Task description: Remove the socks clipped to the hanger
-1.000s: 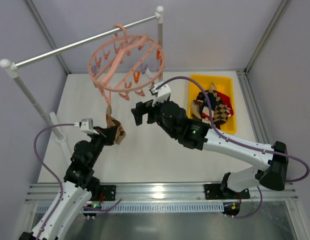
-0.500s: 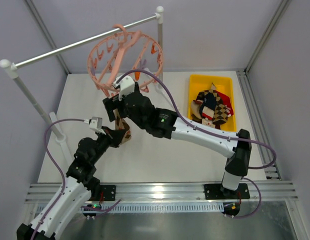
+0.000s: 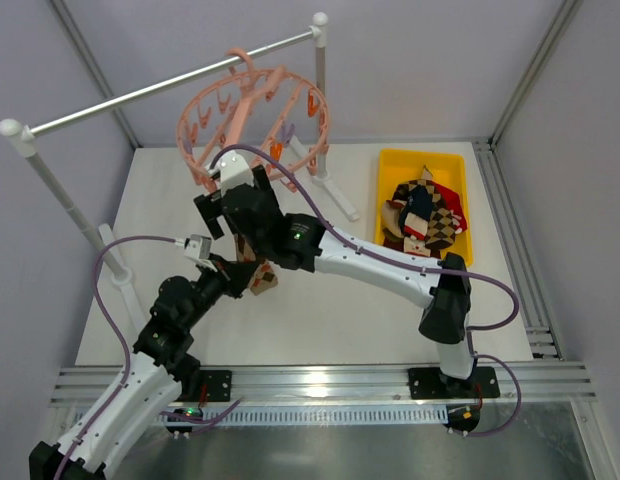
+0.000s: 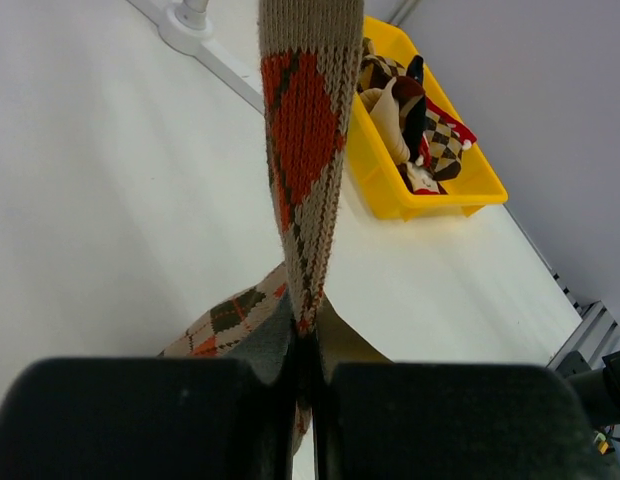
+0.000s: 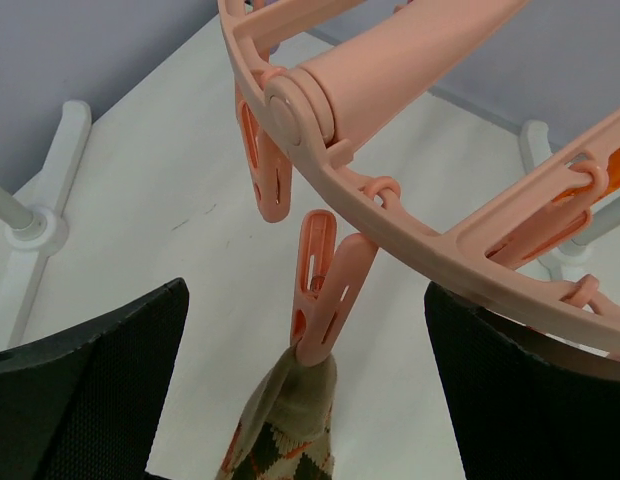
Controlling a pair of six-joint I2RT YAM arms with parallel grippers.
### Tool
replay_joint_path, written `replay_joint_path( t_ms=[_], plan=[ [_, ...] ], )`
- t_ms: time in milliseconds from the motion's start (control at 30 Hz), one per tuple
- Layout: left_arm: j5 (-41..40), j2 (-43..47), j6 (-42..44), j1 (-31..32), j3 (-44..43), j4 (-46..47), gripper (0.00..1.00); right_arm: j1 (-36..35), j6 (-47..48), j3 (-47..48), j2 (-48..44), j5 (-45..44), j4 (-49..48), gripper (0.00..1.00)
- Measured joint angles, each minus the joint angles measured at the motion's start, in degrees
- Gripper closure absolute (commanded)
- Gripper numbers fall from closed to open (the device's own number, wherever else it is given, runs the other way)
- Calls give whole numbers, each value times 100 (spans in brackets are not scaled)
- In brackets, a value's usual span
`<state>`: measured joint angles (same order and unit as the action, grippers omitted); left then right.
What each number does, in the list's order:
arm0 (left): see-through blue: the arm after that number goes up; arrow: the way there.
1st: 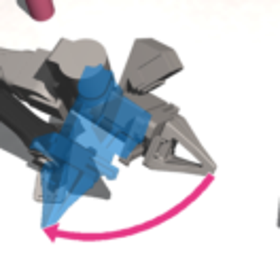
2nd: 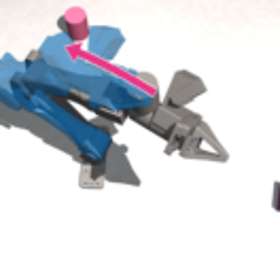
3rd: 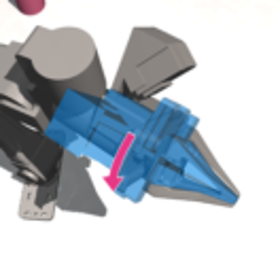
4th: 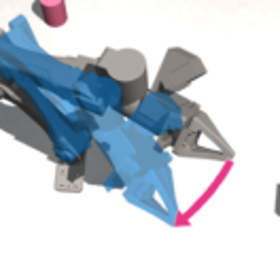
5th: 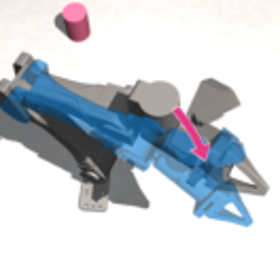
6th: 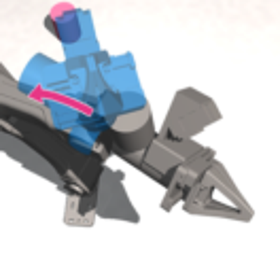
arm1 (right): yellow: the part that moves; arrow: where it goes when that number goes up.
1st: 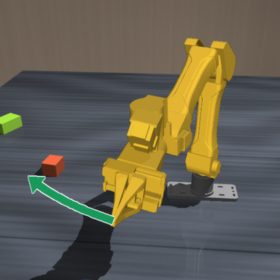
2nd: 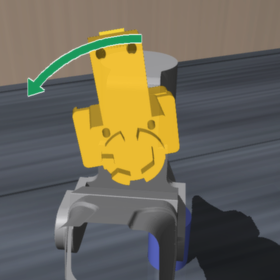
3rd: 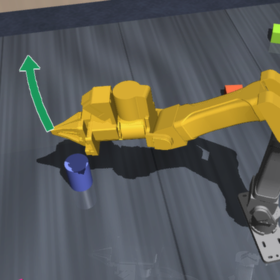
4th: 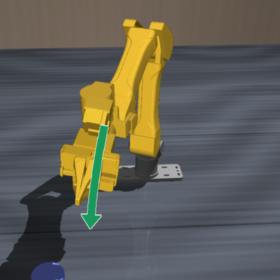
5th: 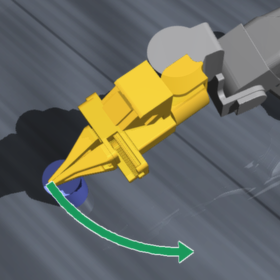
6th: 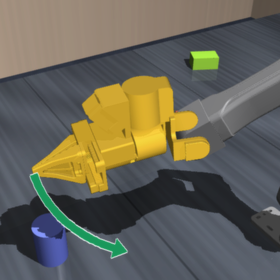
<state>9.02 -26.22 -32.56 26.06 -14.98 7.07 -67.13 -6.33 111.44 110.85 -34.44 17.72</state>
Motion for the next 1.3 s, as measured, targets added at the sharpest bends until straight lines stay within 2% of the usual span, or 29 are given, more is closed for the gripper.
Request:
replay_joint_path(
  t_ms=[133,167,200,233,267,300,400,567,667,700,767,833,1033,1300],
  plan=[
    [-2,-15,31,81,0,0,100,-20,85,192,190,-356,92,10],
    [0,-15,44,98,0,0,100,-22,118,249,247,-439,107,24],
    [0,-17,55,122,0,0,100,-26,164,299,295,-516,120,33],
    [-2,-17,68,146,0,0,100,-28,216,352,358,-601,122,48],
    [-2,-17,94,166,0,0,100,-31,254,380,400,-669,120,79],
    [-4,-17,109,186,0,0,100,-33,317,385,433,-726,122,88],
    [-17,-24,155,234,0,-11,100,-37,367,385,468,-894,44,96],
    [-44,-74,175,275,0,-13,100,-92,452,367,466,-966,-140,94],
    [-66,-133,181,282,0,-17,100,-103,463,269,455,-966,-275,54],
    [-83,-144,186,286,0,-24,100,-103,444,223,446,-957,-306,32],
    [-111,-151,197,293,0,-42,100,-103,444,79,413,-938,-345,23],
    [-160,-155,205,297,0,-57,100,-105,446,-90,374,-903,-376,18],
    [-350,-177,271,308,0,-120,100,-105,308,-713,26,-691,-516,14],
    [-1032,-205,289,308,-2,-476,100,-103,90,-1606,-776,-588,-885,2]
  ],
)
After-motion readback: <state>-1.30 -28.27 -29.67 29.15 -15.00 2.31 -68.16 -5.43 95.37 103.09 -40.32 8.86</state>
